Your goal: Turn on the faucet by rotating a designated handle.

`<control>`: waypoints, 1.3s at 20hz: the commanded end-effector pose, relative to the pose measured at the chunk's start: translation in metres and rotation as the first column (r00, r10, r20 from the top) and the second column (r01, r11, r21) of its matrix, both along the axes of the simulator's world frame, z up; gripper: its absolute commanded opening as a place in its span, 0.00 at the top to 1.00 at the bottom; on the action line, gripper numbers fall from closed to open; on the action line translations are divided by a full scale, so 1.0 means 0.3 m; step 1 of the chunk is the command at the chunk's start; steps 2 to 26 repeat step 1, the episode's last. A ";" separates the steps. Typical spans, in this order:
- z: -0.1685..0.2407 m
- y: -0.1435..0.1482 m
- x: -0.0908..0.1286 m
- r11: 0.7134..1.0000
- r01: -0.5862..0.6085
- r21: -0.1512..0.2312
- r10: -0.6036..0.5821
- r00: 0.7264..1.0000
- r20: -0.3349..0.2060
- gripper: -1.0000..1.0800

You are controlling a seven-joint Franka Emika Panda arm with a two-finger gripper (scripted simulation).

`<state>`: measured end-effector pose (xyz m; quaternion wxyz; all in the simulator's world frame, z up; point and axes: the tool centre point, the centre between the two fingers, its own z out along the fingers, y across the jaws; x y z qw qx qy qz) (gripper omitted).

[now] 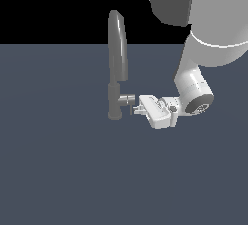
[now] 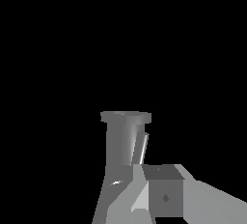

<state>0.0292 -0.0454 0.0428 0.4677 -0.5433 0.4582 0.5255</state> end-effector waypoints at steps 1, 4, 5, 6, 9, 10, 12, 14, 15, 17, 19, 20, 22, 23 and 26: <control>-0.067 0.056 -0.009 1.000 -0.012 0.007 0.012 1.000 -0.022 1.00; -0.067 0.056 -0.009 1.000 -0.012 0.007 0.012 1.000 -0.022 1.00; -0.067 0.056 -0.009 1.000 -0.012 0.007 0.012 1.000 -0.022 1.00; -0.067 0.056 -0.009 1.000 -0.012 0.007 0.012 1.000 -0.022 1.00; -0.067 0.056 -0.009 1.000 -0.012 0.007 0.012 1.000 -0.022 1.00; -0.067 0.056 -0.009 1.000 -0.012 0.007 0.012 1.000 -0.022 1.00; -0.067 0.056 -0.009 1.000 -0.012 0.007 0.012 1.000 -0.022 1.00; -0.067 0.056 -0.009 1.000 -0.012 0.007 0.012 1.000 -0.022 1.00; -0.067 0.056 -0.009 1.000 -0.012 0.007 0.012 1.000 -0.022 1.00; -0.067 0.056 -0.009 1.000 -0.012 0.007 0.012 1.000 -0.022 1.00; -0.067 0.056 -0.009 1.000 -0.012 0.007 0.012 1.000 -0.022 1.00; -0.067 0.056 -0.009 1.000 -0.012 0.007 0.012 1.000 -0.022 1.00; -0.067 0.056 -0.009 1.000 -0.012 0.007 0.012 1.000 -0.022 1.00; -0.067 0.056 -0.009 1.000 -0.012 0.007 0.012 1.000 -0.022 1.00; -0.067 0.056 -0.009 1.000 -0.012 0.007 0.012 1.000 -0.022 1.00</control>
